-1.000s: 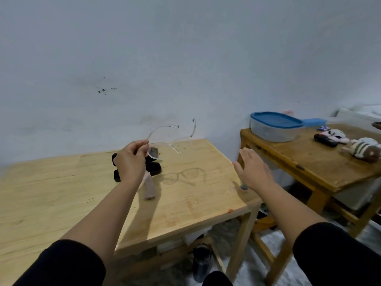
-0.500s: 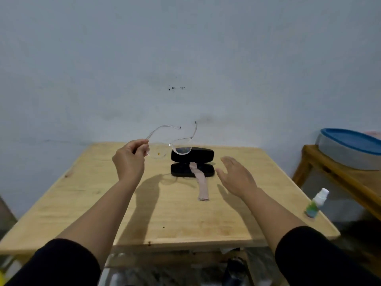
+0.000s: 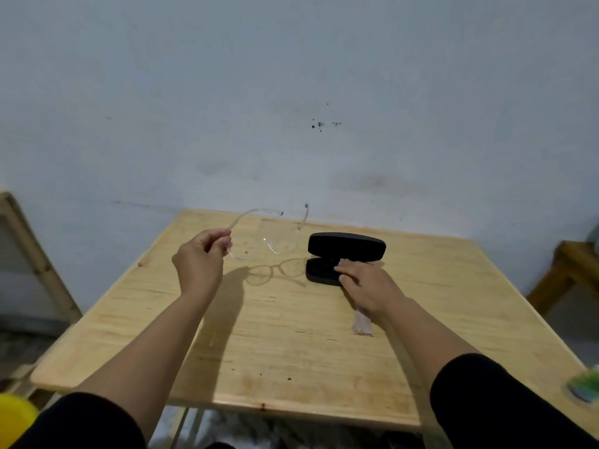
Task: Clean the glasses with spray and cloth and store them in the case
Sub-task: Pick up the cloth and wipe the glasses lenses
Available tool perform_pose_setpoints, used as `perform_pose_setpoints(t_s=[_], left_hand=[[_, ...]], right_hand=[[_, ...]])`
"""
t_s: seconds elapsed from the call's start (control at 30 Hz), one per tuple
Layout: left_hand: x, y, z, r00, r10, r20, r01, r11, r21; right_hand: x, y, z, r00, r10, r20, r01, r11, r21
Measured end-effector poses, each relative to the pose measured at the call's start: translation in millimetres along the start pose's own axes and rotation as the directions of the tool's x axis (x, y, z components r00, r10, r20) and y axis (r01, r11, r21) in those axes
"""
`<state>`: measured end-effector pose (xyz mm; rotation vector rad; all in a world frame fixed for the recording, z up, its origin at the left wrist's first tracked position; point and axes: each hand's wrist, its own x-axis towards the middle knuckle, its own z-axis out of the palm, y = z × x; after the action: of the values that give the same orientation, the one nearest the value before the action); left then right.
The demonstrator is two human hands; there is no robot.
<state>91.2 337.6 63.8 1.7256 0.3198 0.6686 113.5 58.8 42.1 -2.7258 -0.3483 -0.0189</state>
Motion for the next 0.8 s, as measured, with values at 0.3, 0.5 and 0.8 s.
perform_pose_setpoints(t_s=[0.3,0.5,0.8], left_hand=[[1.3,-1.6,17.4,0.999,-0.031,0.017,0.030,1.000,0.007],[-6.1,-3.6,31.2,0.998,-0.041,0.055,0.041,0.999,-0.006],[-23.4,-5.3,46.3,0.995,-0.046,0.086,0.046,0.999,-0.005]], right_hand=[[3.8,9.2,-2.6,1.000,-0.011,0.005,0.010,0.983,0.185],[-17.4,21.1,-18.9,0.996,-0.080,-0.025,0.084,0.980,0.178],[-52.4,32.6,2.1,0.998,-0.015,-0.057,0.025,0.984,0.179]])
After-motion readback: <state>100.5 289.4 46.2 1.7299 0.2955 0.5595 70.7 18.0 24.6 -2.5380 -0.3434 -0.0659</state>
